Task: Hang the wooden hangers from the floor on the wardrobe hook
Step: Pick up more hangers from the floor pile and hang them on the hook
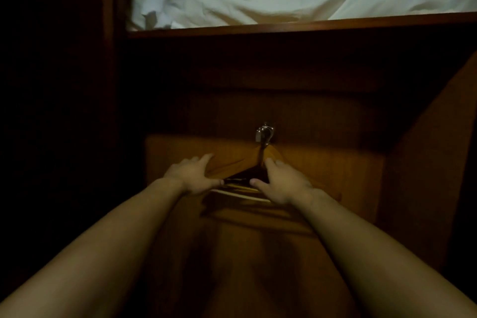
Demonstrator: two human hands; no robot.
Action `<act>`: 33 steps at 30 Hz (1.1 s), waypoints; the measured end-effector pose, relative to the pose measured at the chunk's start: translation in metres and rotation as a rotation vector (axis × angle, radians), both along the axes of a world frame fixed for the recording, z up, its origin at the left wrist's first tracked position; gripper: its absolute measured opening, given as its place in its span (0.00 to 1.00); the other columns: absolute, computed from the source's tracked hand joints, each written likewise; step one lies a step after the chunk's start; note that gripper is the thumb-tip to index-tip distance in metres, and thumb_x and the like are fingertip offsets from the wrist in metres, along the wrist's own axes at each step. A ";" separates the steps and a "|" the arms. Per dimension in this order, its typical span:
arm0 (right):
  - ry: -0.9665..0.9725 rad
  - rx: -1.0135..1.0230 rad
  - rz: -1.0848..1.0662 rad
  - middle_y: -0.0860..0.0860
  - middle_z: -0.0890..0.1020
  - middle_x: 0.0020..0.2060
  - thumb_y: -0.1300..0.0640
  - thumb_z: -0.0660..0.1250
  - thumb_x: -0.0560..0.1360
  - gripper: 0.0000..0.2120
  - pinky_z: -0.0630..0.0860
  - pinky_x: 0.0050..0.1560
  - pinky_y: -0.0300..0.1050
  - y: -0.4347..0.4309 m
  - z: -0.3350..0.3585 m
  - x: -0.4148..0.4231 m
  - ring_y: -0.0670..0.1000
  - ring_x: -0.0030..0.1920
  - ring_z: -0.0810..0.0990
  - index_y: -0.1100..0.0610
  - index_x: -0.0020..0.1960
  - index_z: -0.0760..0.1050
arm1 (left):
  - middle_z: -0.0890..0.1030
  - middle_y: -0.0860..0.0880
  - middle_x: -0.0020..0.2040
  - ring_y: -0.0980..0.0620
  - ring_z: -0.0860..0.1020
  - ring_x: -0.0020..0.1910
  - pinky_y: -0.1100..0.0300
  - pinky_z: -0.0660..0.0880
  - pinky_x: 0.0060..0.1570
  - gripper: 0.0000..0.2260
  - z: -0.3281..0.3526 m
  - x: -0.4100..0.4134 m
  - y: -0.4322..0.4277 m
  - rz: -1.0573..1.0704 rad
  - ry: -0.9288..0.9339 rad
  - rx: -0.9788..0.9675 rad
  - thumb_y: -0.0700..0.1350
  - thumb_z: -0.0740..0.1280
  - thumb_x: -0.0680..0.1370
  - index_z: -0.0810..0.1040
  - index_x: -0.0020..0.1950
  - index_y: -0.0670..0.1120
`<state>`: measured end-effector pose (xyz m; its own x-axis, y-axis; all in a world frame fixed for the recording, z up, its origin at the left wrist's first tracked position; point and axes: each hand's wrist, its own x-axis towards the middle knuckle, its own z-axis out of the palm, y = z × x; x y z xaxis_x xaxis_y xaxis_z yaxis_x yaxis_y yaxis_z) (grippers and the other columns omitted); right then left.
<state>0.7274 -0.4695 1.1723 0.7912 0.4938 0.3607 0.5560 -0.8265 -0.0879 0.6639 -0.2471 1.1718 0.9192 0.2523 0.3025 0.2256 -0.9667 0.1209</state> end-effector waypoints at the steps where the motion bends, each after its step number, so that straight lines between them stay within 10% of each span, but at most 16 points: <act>1: -0.001 -0.005 0.036 0.54 0.75 0.63 0.36 0.60 0.79 0.26 0.78 0.59 0.55 0.003 -0.001 -0.007 0.56 0.61 0.76 0.53 0.68 0.65 | 0.62 0.47 0.78 0.43 0.63 0.75 0.47 0.67 0.68 0.41 0.000 -0.014 -0.001 0.030 -0.005 -0.005 0.71 0.61 0.73 0.49 0.80 0.58; 33: 0.110 -0.047 1.085 0.55 0.72 0.68 0.33 0.60 0.77 0.34 0.77 0.61 0.55 0.242 -0.063 -0.462 0.56 0.64 0.76 0.52 0.75 0.63 | 0.60 0.45 0.79 0.41 0.60 0.76 0.40 0.61 0.72 0.43 -0.069 -0.614 0.067 0.952 0.066 -0.181 0.77 0.55 0.70 0.49 0.79 0.60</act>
<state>0.2653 -0.2270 1.1094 -0.0472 0.9598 0.2767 0.9820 0.0953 -0.1629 0.0499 -0.1804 1.1032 0.3194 0.9371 0.1411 0.9156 -0.3435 0.2091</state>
